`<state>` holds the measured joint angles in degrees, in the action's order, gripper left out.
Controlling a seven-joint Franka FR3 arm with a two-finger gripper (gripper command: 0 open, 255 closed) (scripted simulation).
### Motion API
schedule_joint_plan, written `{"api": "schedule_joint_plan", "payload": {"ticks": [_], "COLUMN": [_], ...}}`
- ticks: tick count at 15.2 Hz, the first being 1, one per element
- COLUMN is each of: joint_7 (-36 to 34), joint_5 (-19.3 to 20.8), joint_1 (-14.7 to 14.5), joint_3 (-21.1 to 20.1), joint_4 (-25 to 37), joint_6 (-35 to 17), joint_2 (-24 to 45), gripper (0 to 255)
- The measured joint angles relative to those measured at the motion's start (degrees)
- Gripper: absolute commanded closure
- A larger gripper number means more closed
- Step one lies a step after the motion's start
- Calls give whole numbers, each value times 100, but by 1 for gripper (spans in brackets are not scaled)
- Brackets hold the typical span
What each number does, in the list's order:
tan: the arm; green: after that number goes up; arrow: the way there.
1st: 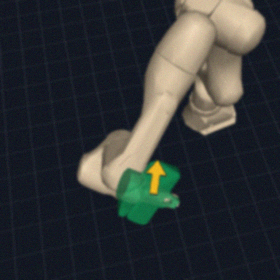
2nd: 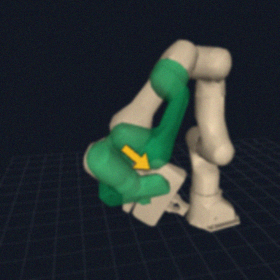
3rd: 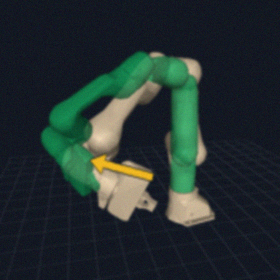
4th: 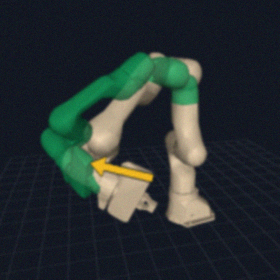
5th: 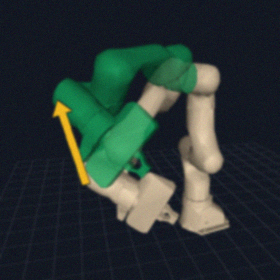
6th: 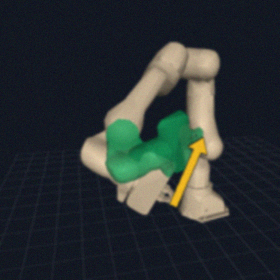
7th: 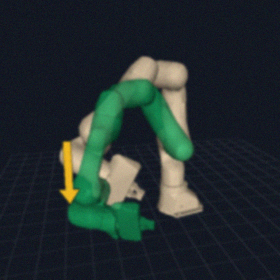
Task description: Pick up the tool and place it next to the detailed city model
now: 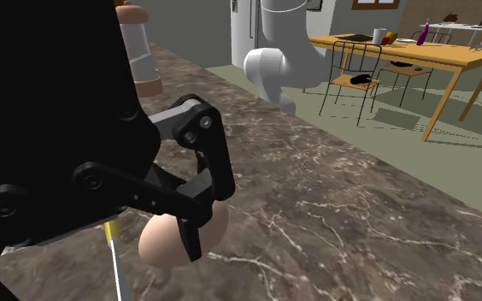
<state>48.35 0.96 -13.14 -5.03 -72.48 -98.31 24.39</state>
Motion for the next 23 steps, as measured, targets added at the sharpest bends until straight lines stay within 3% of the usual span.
{"api": "schedule_joint_plan", "payload": {"ticks": [3,8,9,19,23], "joint_7": [-19,-2,-2,-1,-5], "joint_5": [-12,9,10,10,14], "joint_1": [-23,7,7,8,-1], "joint_3": [-20,9,10,10,10], "joint_4": [-168,-265,-264,-265,32], "joint_6": [-327,-216,-211,-206,43], "joint_2": [-33,10,13,16,62], "gripper": [0,0,255,255,255]}}
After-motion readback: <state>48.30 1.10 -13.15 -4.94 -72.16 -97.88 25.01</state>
